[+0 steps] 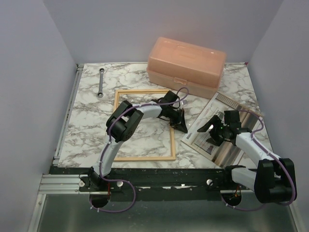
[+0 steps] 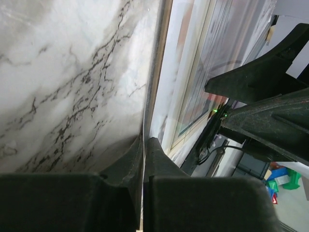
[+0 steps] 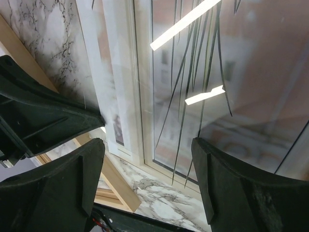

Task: Put the photo into the frame
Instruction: Move the photo frame item to the photo frame.

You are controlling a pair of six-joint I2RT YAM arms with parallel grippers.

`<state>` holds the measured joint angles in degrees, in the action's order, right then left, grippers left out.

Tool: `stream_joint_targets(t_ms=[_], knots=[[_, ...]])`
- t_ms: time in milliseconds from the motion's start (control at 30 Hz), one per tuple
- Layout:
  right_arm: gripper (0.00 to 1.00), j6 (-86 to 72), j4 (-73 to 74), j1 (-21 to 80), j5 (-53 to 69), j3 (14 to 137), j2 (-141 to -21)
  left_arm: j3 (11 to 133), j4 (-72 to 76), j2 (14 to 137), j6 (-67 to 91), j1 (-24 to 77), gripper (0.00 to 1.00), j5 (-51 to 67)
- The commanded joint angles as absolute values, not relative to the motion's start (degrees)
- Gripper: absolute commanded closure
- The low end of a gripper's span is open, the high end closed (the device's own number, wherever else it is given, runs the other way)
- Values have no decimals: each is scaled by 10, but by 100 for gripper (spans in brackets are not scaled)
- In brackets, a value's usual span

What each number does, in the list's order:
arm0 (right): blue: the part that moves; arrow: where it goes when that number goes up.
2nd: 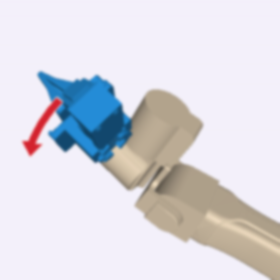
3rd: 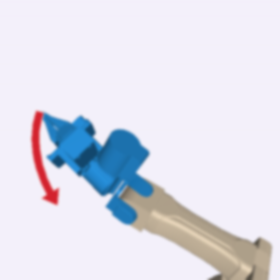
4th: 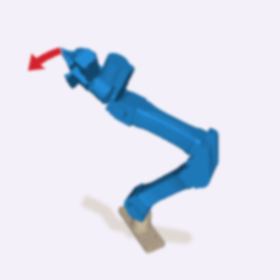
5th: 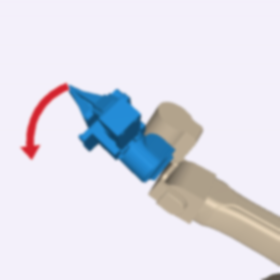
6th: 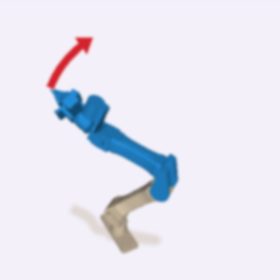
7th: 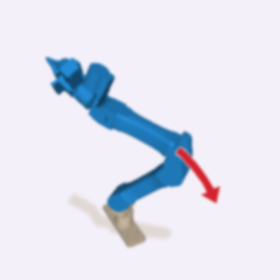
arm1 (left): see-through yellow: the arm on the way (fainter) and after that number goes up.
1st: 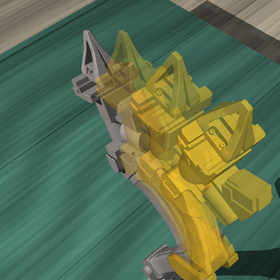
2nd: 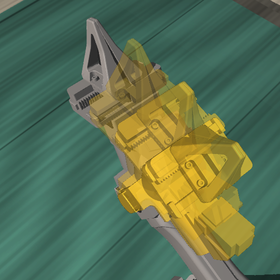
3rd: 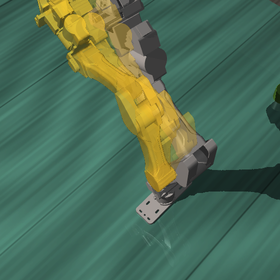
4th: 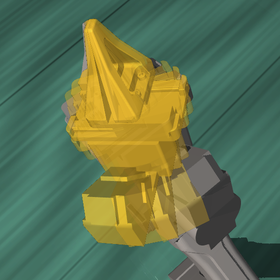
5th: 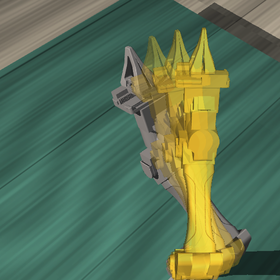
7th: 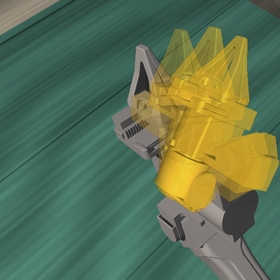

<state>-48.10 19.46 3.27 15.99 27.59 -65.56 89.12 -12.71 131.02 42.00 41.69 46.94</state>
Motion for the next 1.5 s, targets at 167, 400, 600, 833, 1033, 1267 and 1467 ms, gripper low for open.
stream_joint_targets(t_ms=[167, 400, 600, 833, 1033, 1267, 1467], knots=[[16, -449, 263, 33, 205, 324, -646, 843, -158, 1205, 410, 432, 100, 442], [11, -440, 275, 33, 232, 361, -618, 801, -181, 1136, 401, 431, 100, 425], [0, -434, 273, 33, 243, 374, -598, 736, -189, 1083, 399, 427, 100, 411], [0, -430, 272, 33, 249, 392, -603, 636, -185, 1023, 397, 413, 100, 396], [0, -426, 269, 33, 255, 400, -617, 536, -172, 957, 400, 387, 100, 384], [0, -427, 258, 33, 262, 397, -629, 452, -179, 872, 408, 350, 100, 366], [0, -426, 248, 33, 263, 397, -639, 402, -215, 794, 420, 320, 100, 319]])
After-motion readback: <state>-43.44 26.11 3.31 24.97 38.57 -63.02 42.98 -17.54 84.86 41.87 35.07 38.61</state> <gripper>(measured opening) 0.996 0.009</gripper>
